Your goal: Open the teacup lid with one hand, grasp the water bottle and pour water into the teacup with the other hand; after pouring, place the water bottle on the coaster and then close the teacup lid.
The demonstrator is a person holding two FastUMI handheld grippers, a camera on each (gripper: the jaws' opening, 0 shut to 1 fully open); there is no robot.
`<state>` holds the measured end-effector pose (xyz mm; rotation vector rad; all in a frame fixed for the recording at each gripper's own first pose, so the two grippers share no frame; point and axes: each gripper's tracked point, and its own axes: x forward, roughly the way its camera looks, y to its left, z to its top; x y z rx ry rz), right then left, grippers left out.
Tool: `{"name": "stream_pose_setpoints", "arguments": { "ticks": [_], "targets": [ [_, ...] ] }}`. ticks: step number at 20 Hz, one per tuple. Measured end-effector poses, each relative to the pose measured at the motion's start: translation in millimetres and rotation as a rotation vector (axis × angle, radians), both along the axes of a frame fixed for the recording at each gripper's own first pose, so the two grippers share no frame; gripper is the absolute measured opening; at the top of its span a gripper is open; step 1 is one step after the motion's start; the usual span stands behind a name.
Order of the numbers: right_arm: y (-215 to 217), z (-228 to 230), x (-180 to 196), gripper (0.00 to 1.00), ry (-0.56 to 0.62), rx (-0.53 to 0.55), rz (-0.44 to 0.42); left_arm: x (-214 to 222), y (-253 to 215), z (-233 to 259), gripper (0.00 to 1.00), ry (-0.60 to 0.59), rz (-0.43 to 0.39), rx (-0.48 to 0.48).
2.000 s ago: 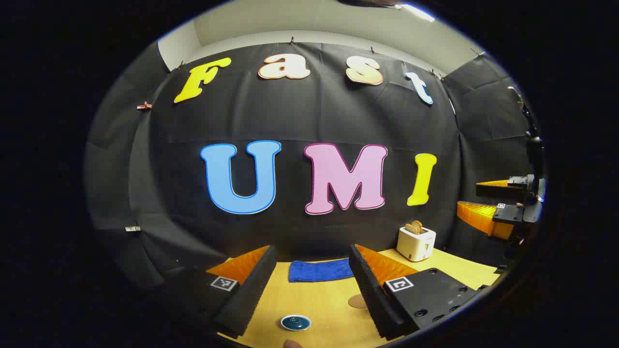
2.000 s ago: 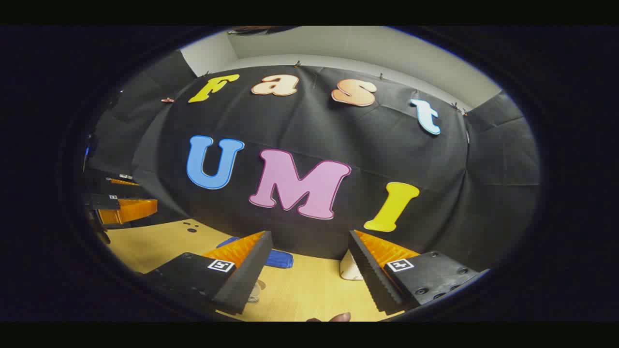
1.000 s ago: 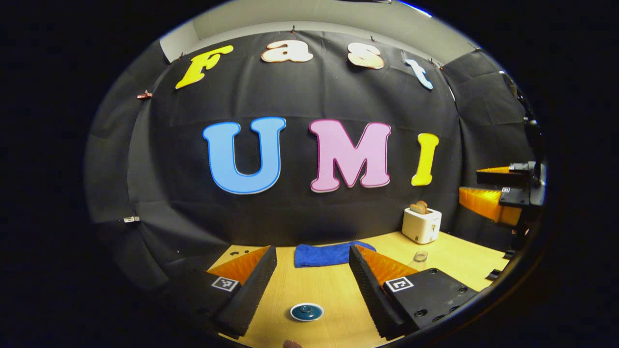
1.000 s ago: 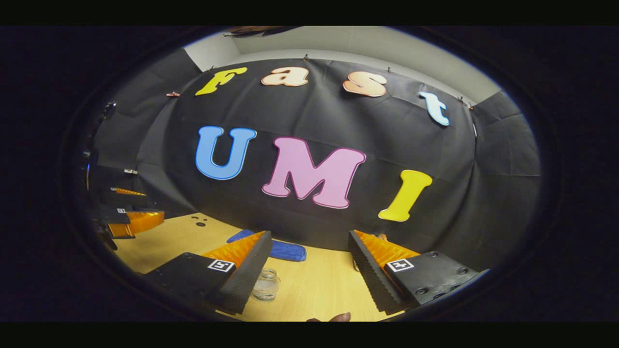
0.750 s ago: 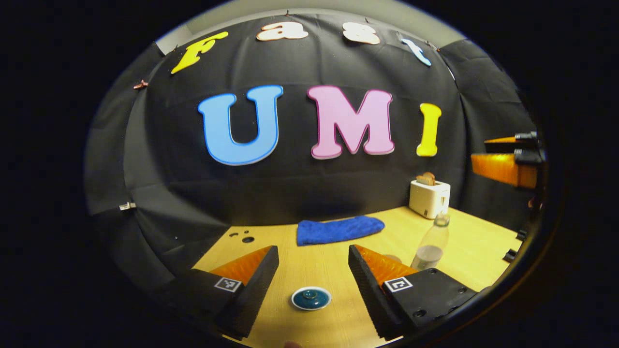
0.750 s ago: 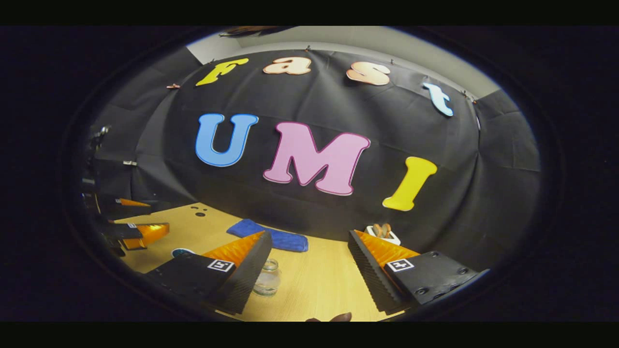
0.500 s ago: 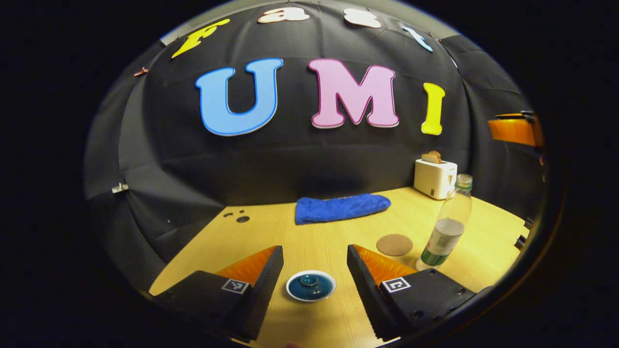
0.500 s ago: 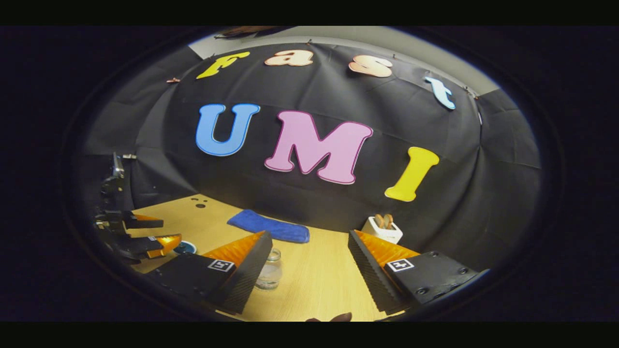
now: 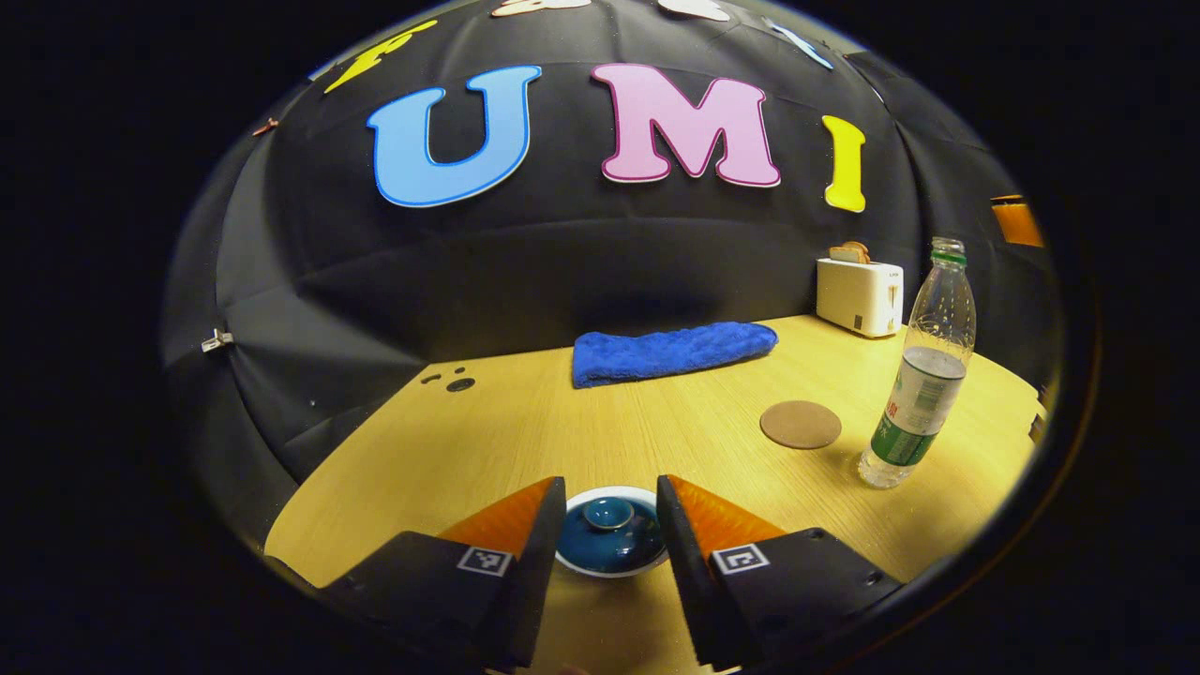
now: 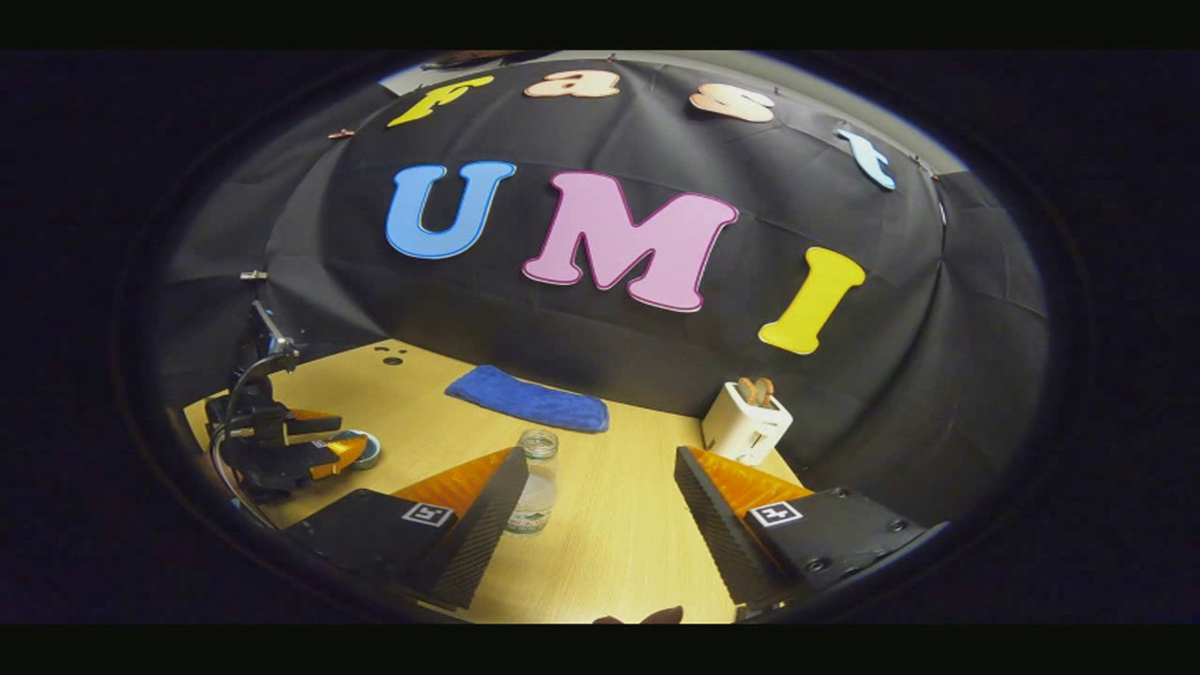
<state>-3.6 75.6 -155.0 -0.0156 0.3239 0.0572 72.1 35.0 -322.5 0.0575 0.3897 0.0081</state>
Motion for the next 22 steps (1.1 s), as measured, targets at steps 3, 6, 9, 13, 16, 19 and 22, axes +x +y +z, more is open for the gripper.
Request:
{"name": "stream_pose_setpoints", "arguments": {
  "ticks": [3,6,9,13,16,19,22],
  "targets": [
    [5.0,-3.5,0.7,0.98,0.006,-0.006,0.009,1.9,5.6,-10.8,0.56,0.019,0.005,0.000],
    [11.6,-14.4,0.2,0.98,0.024,0.003,0.020,4.5,2.5,-10.5,0.36,0.008,-0.009,0.001],
    [20.3,-35.5,-1.6,0.98,0.043,0.026,0.034,6.3,3.1,-8.8,0.33,-0.009,-0.012,0.000],
    [39.2,-71.1,-1.6,0.98,0.055,0.070,0.067,4.8,8.5,2.9,0.32,-0.044,0.016,-0.026],
    [54.5,-103.8,1.8,0.98,0.040,0.133,0.076,4.7,17.9,28.6,0.35,-0.104,0.067,-0.058],
    [61.8,-133.3,12.2,0.98,0.019,0.194,0.039,0.3,25.6,44.9,0.31,-0.135,0.108,-0.075],
    [63.6,-146.3,28.3,0.98,-0.004,0.224,-0.003,-5.4,27.3,46.9,0.35,-0.137,0.116,-0.062]
  ]
}}
